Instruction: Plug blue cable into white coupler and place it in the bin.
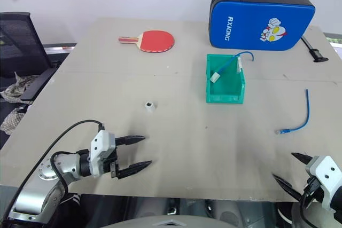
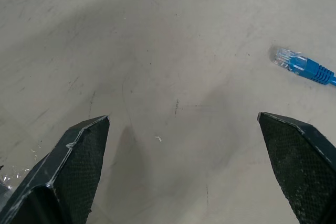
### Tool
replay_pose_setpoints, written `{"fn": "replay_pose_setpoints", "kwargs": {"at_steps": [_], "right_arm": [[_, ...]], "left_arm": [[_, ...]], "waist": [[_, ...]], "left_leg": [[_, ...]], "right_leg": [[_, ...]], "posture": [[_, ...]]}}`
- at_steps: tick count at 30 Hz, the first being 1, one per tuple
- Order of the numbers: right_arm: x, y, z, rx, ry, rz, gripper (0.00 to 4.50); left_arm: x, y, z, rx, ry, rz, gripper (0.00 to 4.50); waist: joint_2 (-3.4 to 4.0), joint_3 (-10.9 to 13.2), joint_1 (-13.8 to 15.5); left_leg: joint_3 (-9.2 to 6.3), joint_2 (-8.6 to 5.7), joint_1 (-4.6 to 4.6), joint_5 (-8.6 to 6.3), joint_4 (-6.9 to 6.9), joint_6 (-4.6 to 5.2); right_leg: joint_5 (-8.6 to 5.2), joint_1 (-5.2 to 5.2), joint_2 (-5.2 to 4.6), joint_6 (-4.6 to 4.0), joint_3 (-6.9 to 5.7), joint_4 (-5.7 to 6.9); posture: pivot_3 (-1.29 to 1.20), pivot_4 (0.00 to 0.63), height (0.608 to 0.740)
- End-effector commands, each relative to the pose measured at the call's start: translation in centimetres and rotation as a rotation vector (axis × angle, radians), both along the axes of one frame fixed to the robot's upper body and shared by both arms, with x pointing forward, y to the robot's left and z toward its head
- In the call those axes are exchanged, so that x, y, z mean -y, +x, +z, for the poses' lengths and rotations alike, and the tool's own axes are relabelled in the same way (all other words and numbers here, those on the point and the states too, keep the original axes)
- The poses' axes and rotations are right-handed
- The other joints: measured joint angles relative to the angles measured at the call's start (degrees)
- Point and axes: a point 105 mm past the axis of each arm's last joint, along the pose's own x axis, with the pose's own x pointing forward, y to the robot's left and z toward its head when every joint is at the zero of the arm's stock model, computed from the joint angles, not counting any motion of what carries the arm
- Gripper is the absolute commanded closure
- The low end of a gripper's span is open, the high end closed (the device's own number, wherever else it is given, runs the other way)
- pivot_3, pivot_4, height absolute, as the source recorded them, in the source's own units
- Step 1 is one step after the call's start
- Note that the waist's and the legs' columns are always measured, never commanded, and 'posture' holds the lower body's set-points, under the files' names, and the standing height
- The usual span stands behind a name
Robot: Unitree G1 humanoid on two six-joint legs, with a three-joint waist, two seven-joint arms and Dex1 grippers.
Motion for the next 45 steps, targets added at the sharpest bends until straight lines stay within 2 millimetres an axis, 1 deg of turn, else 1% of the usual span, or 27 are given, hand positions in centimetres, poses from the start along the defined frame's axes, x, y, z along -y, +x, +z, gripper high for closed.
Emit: {"fn": "replay_pose_setpoints", "kwargs": {"at_steps": [1,3,4,9,12,15,16,17,20,24,26,28,29,31,32,33,34,35,36,37,40,41,45], "right_arm": [[0.2,1.2,1.7,0.078,-0.027,-0.001,0.0],[-0.1,3.0,3.0,0.127,-0.032,-0.005,0.0],[-0.1,3.6,3.5,0.135,-0.039,-0.005,0.0],[1.3,5.9,4.6,0.076,-0.136,-0.002,0.0],[2.2,7.5,5.2,0.015,-0.231,0.067,0.0],[2.9,8.5,5.3,-0.058,-0.316,0.153,0.91],[3.0,8.7,5.2,-0.073,-0.334,0.174,1.33],[3.3,9.3,5.2,-0.086,-0.373,0.203,1.75],[4.2,10.7,4.6,-0.172,-0.452,0.289,1.75],[4.7,12.1,3.3,-0.251,-0.451,0.331,1.75],[5.0,12.5,2.6,-0.289,-0.462,0.353,1.75],[5.2,12.7,1.9,-0.318,-0.472,0.37,2.28],[5.1,12.8,1.7,-0.331,-0.458,0.38,2.48],[4.8,12.9,1.6,-0.336,-0.438,0.401,3.57],[4.6,13.0,1.7,-0.332,-0.437,0.412,3.93],[4.3,13.0,1.8,-0.325,-0.433,0.431,4.32],[3.9,13.1,2.0,-0.316,-0.429,0.448,4.47],[3.4,13.1,2.2,-0.304,-0.423,0.463,4.47],[2.6,13.2,2.5,-0.288,-0.412,0.482,4.47],[1.4,13.4,2.9,-0.266,-0.396,0.505,4.47],[-4.1,13.9,4.1,-0.218,-0.371,0.598,4.47],[-5.5,13.9,4.3,-0.222,-0.369,0.613,4.47],[-11.0,14.5,3.8,-0.216,-0.383,0.674,4.47]], "left_arm": [[0.9,0.5,1.9,0.047,-0.052,-0.009,0.05],[2.4,1.1,3.9,0.051,-0.153,0.006,0.05],[2.9,1.3,4.6,0.047,-0.185,0.009,0.05],[4.7,1.5,6.4,0.035,-0.219,-0.048,0.05],[5.6,1.0,6.7,0.077,-0.169,-0.141,0.05],[6.1,0.5,6.5,0.1,-0.129,-0.209,0.0],[6.1,0.4,6.5,0.104,-0.125,-0.218,0.0],[6.1,0.4,6.5,0.105,-0.126,-0.224,0.0],[6.1,0.3,6.4,0.11,-0.122,-0.241,0.0],[6.0,0.1,6.3,0.117,-0.121,-0.248,0.0],[6.1,0.0,6.2,0.119,-0.122,-0.25,0.0],[6.1,-0.2,6.1,0.12,-0.122,-0.25,0.0],[6.0,-0.2,6.1,0.12,-0.123,-0.248,0.0],[5.9,-0.2,5.9,0.12,-0.122,-0.239,0.0],[5.8,-0.3,5.9,0.121,-0.121,-0.236,0.0],[5.7,-0.3,5.8,0.12,-0.121,-0.231,0.0],[5.7,-0.3,5.8,0.12,-0.122,-0.226,0.0],[5.7,-0.3,5.7,0.12,-0.122,-0.222,0.0],[5.6,-0.3,5.7,0.12,-0.122,-0.218,0.0],[5.6,-0.2,5.6,0.12,-0.119,-0.214,0.0],[5.8,0.3,5.3,0.143,-0.101,-0.194,0.0],[5.8,0.5,5.3,0.164,-0.093,-0.189,0.0],[6.0,1.4,5.3,0.199,-0.066,-0.164,0.0]], "waist": [[0.0,0.0,0.1],[-0.01,0.0,0.2],[0.0,0.1,0.2],[0.03,0.1,0.6],[0.02,0.1,0.5],[-0.03,0.1,0.6],[0.0,0.1,0.6],[-0.01,0.2,0.6],[-0.04,0.2,0.4],[-0.03,0.3,0.5],[-0.03,0.3,0.5],[-0.02,0.3,0.5],[-0.03,0.3,0.5],[-0.05,0.2,0.5],[-0.07,0.2,0.4],[-0.07,0.2,0.4],[-0.07,0.2,0.4],[-0.07,0.2,0.4],[-0.07,0.2,0.4],[-0.07,0.2,0.4],[-0.02,0.2,-0.1],[-0.01,0.3,-0.3],[-0.01,0.2,-0.4]], "left_leg": [[0.0,0.0,0.0,0.0,0.0,0.0],[0.01,0.0,0.01,0.0,0.03,0.0],[0.03,0.0,0.0,0.0,0.06,0.0],[0.15,-0.05,0.12,0.01,0.08,0.02],[0.15,-0.06,0.05,0.02,0.04,0.03],[0.15,-0.07,0.05,0.02,0.01,0.04],[0.1,-0.06,0.05,0.01,0.02,0.04],[0.11,-0.06,0.03,0.01,0.01,0.04],[0.16,-0.02,0.03,0.01,0.03,0.05],[0.22,-0.01,0.07,0.02,0.05,0.05],[0.24,0.0,0.05,0.02,0.04,0.05],[0.25,0.0,0.05,0.02,0.04,0.05],[0.25,0.01,0.05,0.02,0.04,0.05],[0.29,0.02,0.07,0.02,0.05,0.05],[0.31,0.02,0.07,0.02,0.06,0.05],[0.35,0.03,0.1,0.02,0.06,0.05],[0.39,0.03,0.12,0.02,0.09,0.05],[0.44,0.03,0.15,0.02,0.1,0.05],[0.46,0.02,0.16,0.02,0.11,0.05],[0.47,0.01,0.19,0.02,0.11,0.05],[0.44,0.06,0.25,0.02,0.1,0.05],[0.4,0.07,0.25,0.02,0.1,0.05],[0.25,0.12,0.18,0.03,0.09,0.03]], "right_leg": [[0.0,0.0,0.0,0.0,0.0,0.0],[0.0,0.0,-0.04,0.0,-0.02,0.01],[0.01,0.0,-0.1,0.0,-0.08,0.02],[0.02,0.12,-0.26,0.03,-0.28,0.1],[0.02,0.06,-0.16,0.02,-0.29,0.07],[0.02,0.07,-0.06,0.01,-0.26,0.02],[0.01,0.08,0.02,0.01,-0.28,0.0],[0.01,0.07,0.2,0.01,-0.27,-0.01],[0.02,0.07,0.29,0.02,-0.2,-0.08],[0.02,0.08,0.29,0.02,-0.14,-0.06],[0.02,0.06,0.3,0.01,-0.13,-0.04],[0.03,0.05,0.3,0.01,-0.12,-0.05],[0.03,0.06,0.3,0.01,-0.11,-0.04],[0.03,0.08,0.28,0.01,-0.09,-0.07],[0.03,0.08,0.27,0.01,-0.08,-0.06],[0.04,0.09,0.25,0.02,-0.05,-0.06],[0.04,0.1,0.19,0.02,-0.01,-0.04],[0.05,0.1,-0.05,0.03,0.0,0.0],[0.05,0.1,-0.07,0.03,0.0,0.04],[0.04,0.1,-0.1,0.04,-0.01,0.09],[0.05,0.06,-0.03,0.03,-0.01,0.28],[0.05,0.06,-0.02,0.05,-0.03,0.31],[0.11,-0.01,0.04,0.14,-0.15,0.37]], "posture": [[0.0,0.15,0.729],[0.0,0.15,0.729],[0.0,0.15,0.729],[0.0,0.15,0.729],[0.0,0.15,0.729],[0.0,0.15,0.729],[0.0,0.15,0.729],[0.0,0.15,0.729],[0.0,0.15,0.729],[0.0,0.15,0.729],[0.0,0.15,0.729],[0.0,0.15,0.729],[0.0,0.15,0.729],[0.0,0.15,0.729],[0.0,0.15,0.729],[0.0,0.15,0.729],[0.0,0.15,0.729],[0.0,0.15,0.729],[0.0,0.15,0.729],[0.0,0.15,0.729],[0.0,0.15,0.729],[0.0,0.15,0.729],[0.0,0.15,0.729]]}}
